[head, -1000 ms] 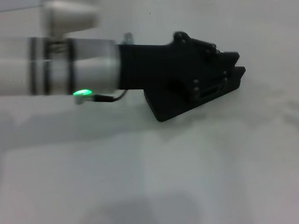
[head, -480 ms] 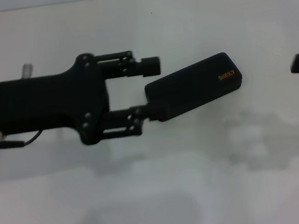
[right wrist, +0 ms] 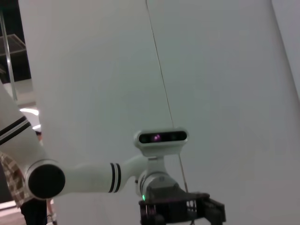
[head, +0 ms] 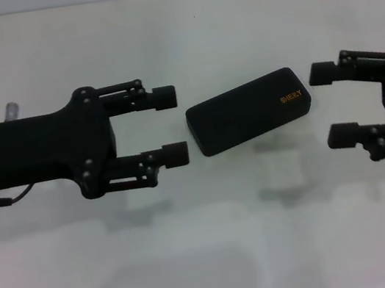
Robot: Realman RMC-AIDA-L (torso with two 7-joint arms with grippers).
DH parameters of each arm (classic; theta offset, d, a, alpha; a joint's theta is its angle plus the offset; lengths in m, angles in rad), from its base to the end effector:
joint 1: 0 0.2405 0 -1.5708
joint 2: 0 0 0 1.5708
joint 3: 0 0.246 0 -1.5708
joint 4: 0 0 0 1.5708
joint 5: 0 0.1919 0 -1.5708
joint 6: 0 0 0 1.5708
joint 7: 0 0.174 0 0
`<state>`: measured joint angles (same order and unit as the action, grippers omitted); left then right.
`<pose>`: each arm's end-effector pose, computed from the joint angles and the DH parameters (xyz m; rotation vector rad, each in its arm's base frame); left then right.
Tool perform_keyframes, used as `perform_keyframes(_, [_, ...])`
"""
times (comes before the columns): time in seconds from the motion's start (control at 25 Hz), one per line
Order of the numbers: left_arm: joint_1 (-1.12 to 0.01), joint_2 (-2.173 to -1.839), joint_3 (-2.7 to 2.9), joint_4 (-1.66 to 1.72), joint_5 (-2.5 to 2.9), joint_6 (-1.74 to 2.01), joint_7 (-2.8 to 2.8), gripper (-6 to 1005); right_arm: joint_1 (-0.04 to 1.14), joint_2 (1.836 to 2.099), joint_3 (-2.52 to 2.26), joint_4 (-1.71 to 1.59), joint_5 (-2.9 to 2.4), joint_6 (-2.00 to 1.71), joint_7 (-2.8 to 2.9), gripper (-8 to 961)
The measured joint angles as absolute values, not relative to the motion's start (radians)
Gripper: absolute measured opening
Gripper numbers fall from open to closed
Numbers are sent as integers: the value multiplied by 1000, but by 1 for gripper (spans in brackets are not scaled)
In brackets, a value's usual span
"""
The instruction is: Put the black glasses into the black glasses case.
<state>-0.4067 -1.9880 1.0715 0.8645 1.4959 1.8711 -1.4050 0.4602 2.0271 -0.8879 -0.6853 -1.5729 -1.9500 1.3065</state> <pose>-0.1702 0.2695 0.0250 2.9222 0.1863 1.1245 0.1749 0.2702 0.0215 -2.8327 0.2335 1.2980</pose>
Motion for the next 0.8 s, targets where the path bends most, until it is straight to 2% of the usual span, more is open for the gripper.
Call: perform_keyframes(0.8, [-396, -1978, 1036, 772, 1517, 1862, -1326, 731, 498, 2028, -971, -669, -1499, -1894, 1302, 856])
